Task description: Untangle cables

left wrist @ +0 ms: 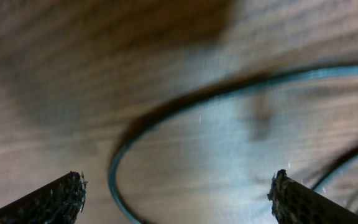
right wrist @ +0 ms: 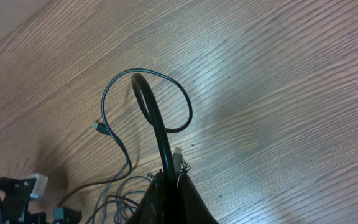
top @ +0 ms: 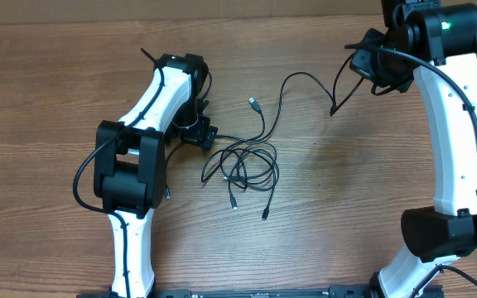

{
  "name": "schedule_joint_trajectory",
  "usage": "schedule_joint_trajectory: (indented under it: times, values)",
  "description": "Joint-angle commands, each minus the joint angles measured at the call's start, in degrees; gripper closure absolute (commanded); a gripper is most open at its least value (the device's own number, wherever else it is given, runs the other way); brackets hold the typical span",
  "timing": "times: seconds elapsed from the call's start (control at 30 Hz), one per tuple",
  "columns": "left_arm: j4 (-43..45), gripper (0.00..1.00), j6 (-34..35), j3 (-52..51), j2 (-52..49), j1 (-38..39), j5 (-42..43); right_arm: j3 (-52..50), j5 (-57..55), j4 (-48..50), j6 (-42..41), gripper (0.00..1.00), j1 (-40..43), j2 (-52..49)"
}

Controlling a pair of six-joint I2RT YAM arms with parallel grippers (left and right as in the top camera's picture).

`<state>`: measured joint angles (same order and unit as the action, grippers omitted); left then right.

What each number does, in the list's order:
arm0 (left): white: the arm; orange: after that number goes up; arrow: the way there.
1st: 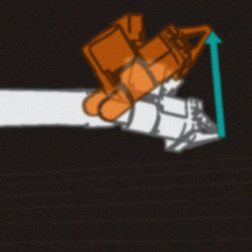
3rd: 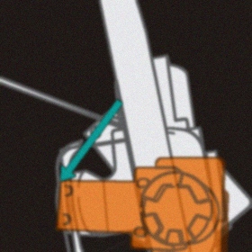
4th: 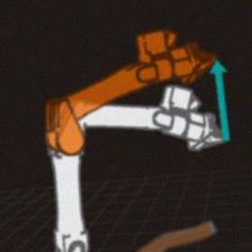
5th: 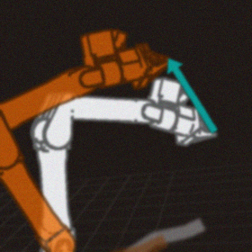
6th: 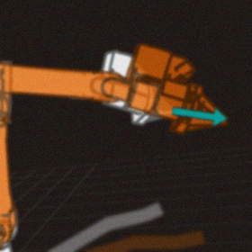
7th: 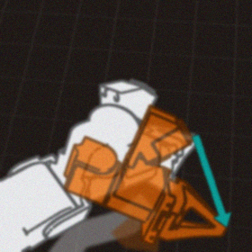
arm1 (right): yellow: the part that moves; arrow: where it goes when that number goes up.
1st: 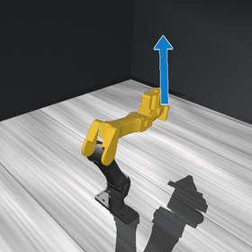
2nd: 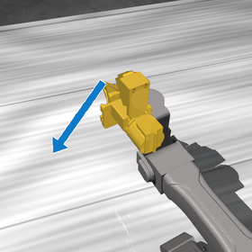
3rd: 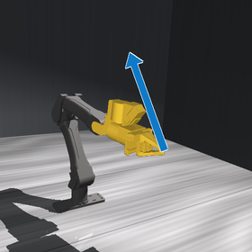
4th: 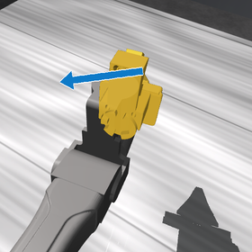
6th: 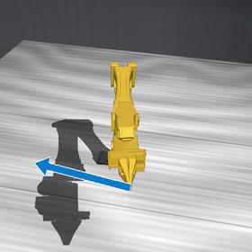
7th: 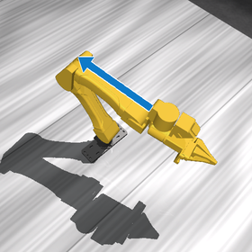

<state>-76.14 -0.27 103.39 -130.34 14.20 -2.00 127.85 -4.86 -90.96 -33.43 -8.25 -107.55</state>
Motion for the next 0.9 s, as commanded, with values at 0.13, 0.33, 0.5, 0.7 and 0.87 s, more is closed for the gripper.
schedule_joint_trajectory:
  times: [0.13, 0.33, 0.5, 0.7, 0.87]
  values:
    - [3.67, 0.04, -7.08, -0.13, -0.26, -0.48, 0.52, -0.04, 0.09, 0.42, 2.29, 0.96, 0.28, 0.0]
    - [5.6, 0.19, -7.3, -0.13, -0.28, -1.14, 0.52, -0.04, 0.07, 0.28, 2.51, 0.96, 0.28, 0.0]
    - [6.14, 0.33, -7.3, -0.13, -0.28, -1.88, 0.63, -0.04, 0.09, 0.85, 2.47, 0.96, 0.28, 0.0]
    - [5.51, 0.34, -11.43, -0.2, -0.28, -1.97, 5.31, -0.04, 0.09, 1.18, 2.47, 0.96, 0.28, 0.0]
    - [5.46, 0.37, -11.47, -0.2, -0.28, -1.97, 4.98, -0.04, 0.09, 1.36, 2.45, 0.96, 0.28, 0.0]
